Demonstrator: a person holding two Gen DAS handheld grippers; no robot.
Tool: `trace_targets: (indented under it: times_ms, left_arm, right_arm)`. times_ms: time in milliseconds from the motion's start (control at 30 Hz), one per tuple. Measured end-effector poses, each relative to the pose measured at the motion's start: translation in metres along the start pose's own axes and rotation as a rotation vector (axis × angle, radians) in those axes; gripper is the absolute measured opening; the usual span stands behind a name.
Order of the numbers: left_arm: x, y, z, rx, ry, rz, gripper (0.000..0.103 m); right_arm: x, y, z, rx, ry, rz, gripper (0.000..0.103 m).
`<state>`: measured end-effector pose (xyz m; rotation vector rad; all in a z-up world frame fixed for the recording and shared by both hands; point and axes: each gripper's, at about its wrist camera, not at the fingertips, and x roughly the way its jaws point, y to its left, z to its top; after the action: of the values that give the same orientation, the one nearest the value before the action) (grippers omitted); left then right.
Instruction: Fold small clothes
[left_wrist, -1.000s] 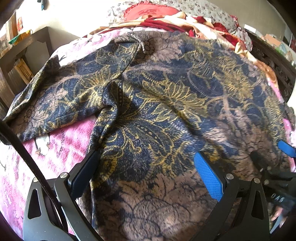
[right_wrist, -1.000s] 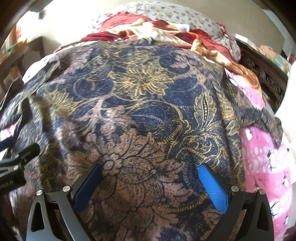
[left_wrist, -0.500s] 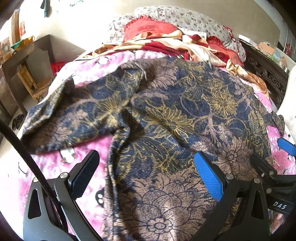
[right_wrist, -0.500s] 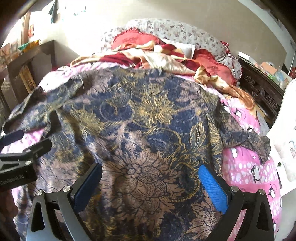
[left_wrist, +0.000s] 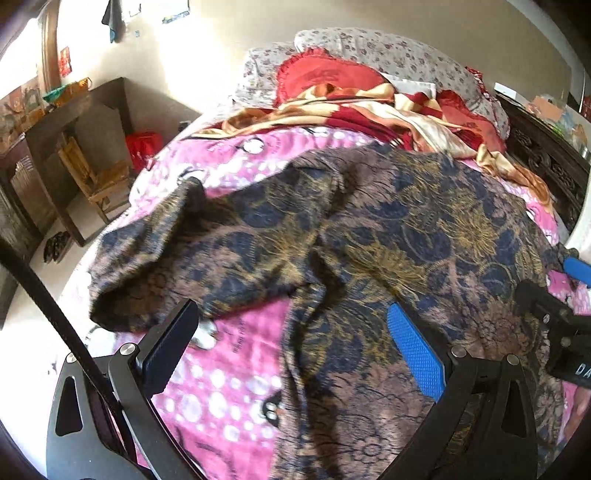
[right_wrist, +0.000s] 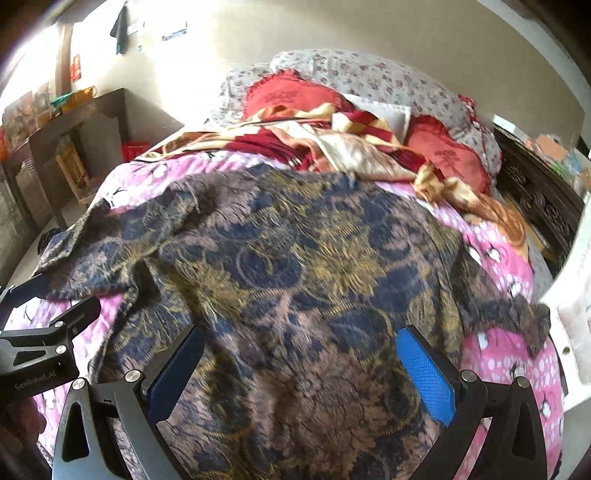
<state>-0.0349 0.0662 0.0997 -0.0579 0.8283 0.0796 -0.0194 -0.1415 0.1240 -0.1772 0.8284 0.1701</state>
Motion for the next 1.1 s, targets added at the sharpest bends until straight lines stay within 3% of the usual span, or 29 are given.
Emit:
trace_targets:
  times_ms: [367,600,833,1100]
  left_arm:
    - [0.007,0.059,0.007,-0.087,0.007,0.069,0.103]
    - [0.009,0.122,0.006,-0.170,0.004,0.142,0.103]
    - [0.030,0.167,0.000,-0.213,0.050,0.215,0.102]
    - [0.048,0.186,-0.009,-0.231,0.097,0.214,0.102]
  right_arm:
    - [0.021,0.047,0.035,-0.044,0.018,0.126,0.103]
    - [0.034,0.094,0.057,-0.068,0.018,0.242,0.103]
    - [0.061,0.149,0.088,-0.089,0.029,0.395,0.087]
    - [0.118,0.217,0.127,-0.090,0.082,0.510,0.086]
